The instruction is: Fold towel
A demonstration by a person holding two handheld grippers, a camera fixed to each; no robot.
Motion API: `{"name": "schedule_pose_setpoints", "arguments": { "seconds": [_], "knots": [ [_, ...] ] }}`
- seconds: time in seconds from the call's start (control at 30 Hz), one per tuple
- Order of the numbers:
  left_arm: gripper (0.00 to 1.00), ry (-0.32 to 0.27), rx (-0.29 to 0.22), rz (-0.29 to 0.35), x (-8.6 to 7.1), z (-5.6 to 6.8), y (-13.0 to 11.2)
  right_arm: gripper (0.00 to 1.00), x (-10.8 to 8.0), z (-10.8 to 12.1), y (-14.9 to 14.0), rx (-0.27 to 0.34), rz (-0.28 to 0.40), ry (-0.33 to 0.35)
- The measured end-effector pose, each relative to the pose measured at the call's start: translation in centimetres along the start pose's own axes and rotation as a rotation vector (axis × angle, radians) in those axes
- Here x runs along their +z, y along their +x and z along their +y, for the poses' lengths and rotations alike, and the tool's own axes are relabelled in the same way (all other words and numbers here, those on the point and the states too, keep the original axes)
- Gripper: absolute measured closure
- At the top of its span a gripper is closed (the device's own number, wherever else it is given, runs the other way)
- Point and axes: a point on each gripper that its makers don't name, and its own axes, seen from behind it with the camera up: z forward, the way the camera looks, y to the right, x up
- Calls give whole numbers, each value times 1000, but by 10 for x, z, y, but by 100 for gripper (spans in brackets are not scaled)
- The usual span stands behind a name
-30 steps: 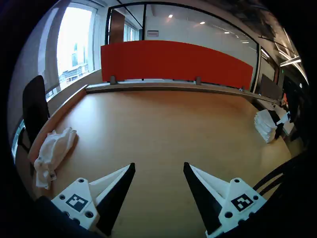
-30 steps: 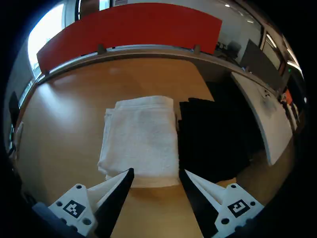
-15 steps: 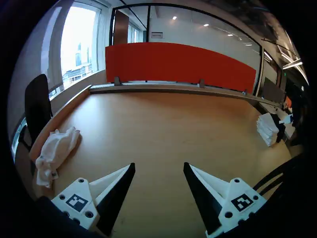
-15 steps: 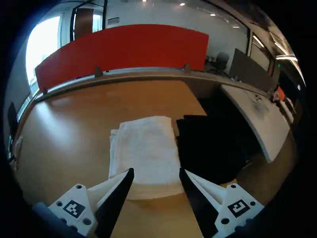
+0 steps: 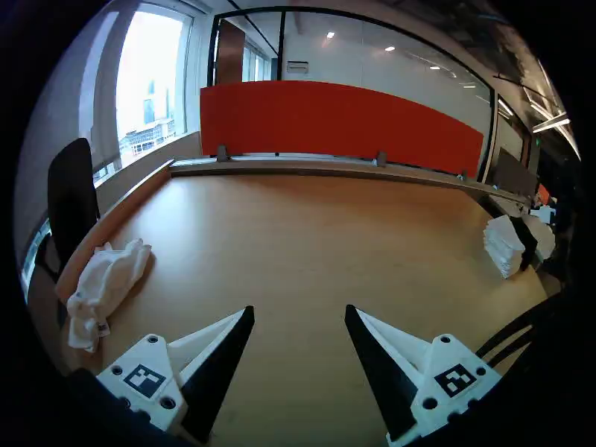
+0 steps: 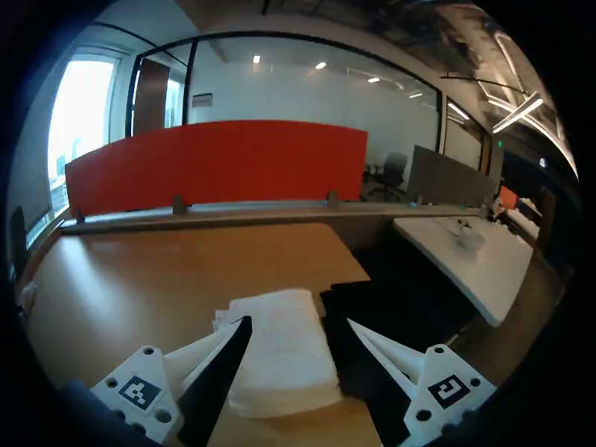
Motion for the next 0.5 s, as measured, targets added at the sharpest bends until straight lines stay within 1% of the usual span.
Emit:
{"name": "schedule_pose_setpoints", "arguments": {
  "seconds": [0.1, 0.2, 0.3, 0.5],
  "knots": [
    [10, 2, 1, 3, 0, -1, 2, 9, -4, -2, 15, 6, 73, -4],
    [10, 2, -4, 3, 0, -1, 2, 7, -9, -7, 28, 2, 124, 0],
    [10, 3, -9, 4, 0, -2, 2, 6, -11, -15, 34, -5, 149, 16],
    [10, 4, -7, 21, 0, -3, 8, 6, -14, -28, 44, -26, 170, 40]
  ]
}}
